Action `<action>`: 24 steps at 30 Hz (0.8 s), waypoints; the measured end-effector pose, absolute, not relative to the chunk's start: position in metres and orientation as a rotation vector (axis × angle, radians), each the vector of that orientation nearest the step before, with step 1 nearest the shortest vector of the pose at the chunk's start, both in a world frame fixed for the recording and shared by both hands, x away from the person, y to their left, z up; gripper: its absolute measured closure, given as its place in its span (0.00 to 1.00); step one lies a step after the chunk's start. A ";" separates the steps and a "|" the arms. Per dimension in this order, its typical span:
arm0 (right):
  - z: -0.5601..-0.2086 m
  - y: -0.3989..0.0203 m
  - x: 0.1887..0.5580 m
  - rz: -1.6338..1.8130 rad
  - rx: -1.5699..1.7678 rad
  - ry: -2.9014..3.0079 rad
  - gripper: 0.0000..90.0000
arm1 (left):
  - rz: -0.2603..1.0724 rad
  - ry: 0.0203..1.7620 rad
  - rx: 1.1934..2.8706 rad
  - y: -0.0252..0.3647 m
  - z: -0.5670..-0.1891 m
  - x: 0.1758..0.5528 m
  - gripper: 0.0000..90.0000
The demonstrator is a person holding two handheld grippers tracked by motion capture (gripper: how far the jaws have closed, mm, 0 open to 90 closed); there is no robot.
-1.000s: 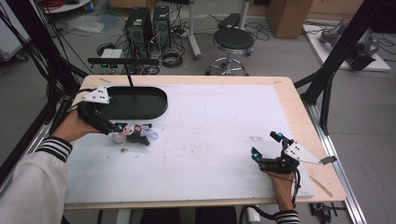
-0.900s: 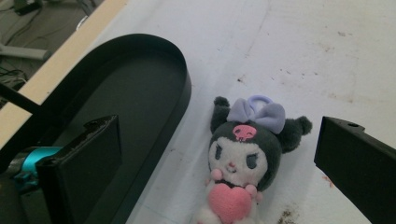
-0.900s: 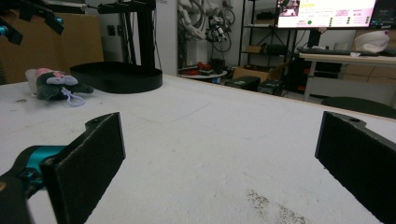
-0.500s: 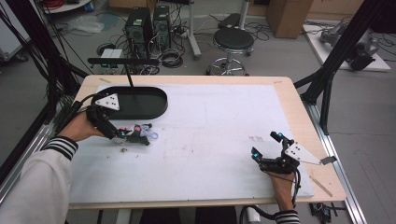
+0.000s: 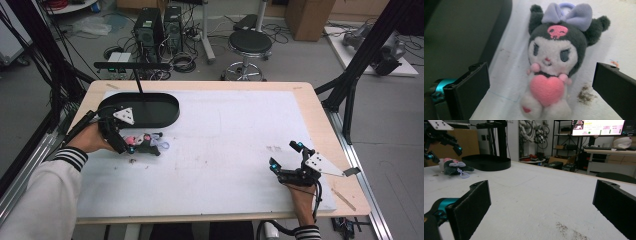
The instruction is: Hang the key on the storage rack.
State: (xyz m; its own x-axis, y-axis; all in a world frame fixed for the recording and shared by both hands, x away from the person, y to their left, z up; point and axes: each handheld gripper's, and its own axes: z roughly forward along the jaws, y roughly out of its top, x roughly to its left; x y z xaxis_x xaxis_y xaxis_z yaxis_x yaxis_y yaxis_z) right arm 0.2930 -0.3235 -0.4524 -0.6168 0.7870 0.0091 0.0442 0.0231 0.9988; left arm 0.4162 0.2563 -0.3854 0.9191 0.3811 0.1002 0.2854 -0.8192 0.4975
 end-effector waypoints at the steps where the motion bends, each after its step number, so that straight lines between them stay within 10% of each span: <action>1: -0.452 -0.324 0.293 1.651 0.850 1.726 0.01 | 0.268 0.480 2.591 0.256 -0.385 0.416 0.02; 24: -0.453 -0.325 0.293 1.665 0.847 1.710 0.01 | 0.078 0.559 2.691 0.261 -0.399 0.424 0.17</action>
